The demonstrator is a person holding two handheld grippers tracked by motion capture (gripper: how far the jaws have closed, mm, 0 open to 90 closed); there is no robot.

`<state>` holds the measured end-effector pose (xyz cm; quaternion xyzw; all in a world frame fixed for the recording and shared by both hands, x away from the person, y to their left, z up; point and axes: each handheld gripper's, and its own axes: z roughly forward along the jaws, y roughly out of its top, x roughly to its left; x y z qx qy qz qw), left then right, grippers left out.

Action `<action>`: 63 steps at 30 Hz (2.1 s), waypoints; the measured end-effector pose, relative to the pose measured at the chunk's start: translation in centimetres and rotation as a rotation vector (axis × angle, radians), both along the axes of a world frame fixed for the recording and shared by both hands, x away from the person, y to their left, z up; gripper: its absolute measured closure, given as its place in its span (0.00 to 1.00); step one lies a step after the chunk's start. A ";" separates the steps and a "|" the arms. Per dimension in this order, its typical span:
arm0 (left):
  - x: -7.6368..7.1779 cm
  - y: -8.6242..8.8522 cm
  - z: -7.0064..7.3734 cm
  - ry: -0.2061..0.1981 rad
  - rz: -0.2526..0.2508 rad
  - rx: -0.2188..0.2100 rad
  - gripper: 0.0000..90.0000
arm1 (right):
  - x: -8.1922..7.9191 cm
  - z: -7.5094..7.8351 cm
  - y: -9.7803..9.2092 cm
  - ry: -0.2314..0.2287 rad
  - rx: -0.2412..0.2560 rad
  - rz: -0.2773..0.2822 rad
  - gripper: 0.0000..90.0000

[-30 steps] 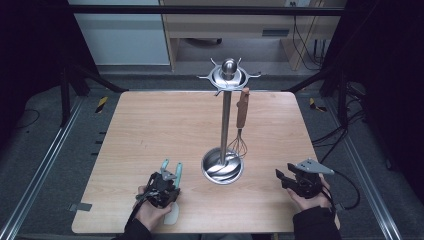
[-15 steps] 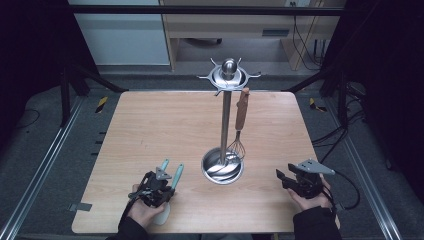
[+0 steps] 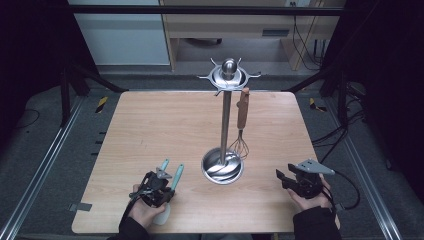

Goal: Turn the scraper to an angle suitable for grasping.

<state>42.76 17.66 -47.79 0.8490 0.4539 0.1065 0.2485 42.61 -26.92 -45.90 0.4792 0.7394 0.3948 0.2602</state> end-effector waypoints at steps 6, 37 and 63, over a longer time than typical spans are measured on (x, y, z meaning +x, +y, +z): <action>0.2 0.8 0.1 -0.024 -0.062 0.027 0.90 | 0.0 0.0 -0.1 0.001 0.004 -0.002 0.53; -0.1 0.9 0.1 -0.008 -0.059 0.041 0.90 | -0.1 0.0 0.0 0.013 0.009 -0.002 0.53; -1.8 2.1 4.2 -0.181 -0.055 -0.092 0.91 | 0.0 -0.1 -0.2 0.012 0.003 -0.004 0.53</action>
